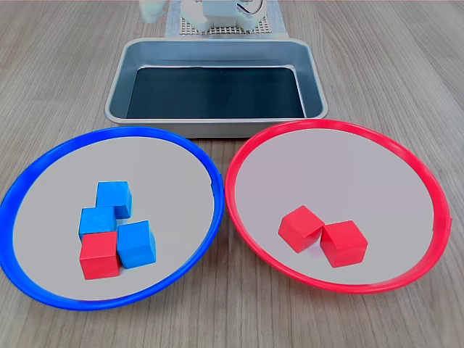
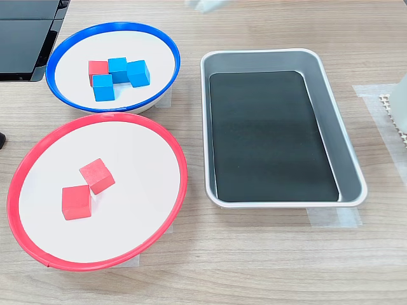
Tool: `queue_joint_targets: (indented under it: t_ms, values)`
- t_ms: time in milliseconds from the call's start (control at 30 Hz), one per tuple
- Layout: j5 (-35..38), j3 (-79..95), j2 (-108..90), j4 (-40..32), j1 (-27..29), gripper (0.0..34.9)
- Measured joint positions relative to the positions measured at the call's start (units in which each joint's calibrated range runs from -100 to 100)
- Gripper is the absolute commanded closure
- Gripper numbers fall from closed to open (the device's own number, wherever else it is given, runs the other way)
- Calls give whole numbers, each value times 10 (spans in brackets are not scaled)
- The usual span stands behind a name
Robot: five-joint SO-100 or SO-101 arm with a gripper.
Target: Relocate any red block in the blue dish to the red dish, correcting any misplacement.
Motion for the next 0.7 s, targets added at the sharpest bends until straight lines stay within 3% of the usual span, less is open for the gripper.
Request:
queue_joint_targets:
  t_ms: [167,700]
  values:
    - [57,-147,176,-14,43,325]
    - [64,-438,480,-18,81,268]
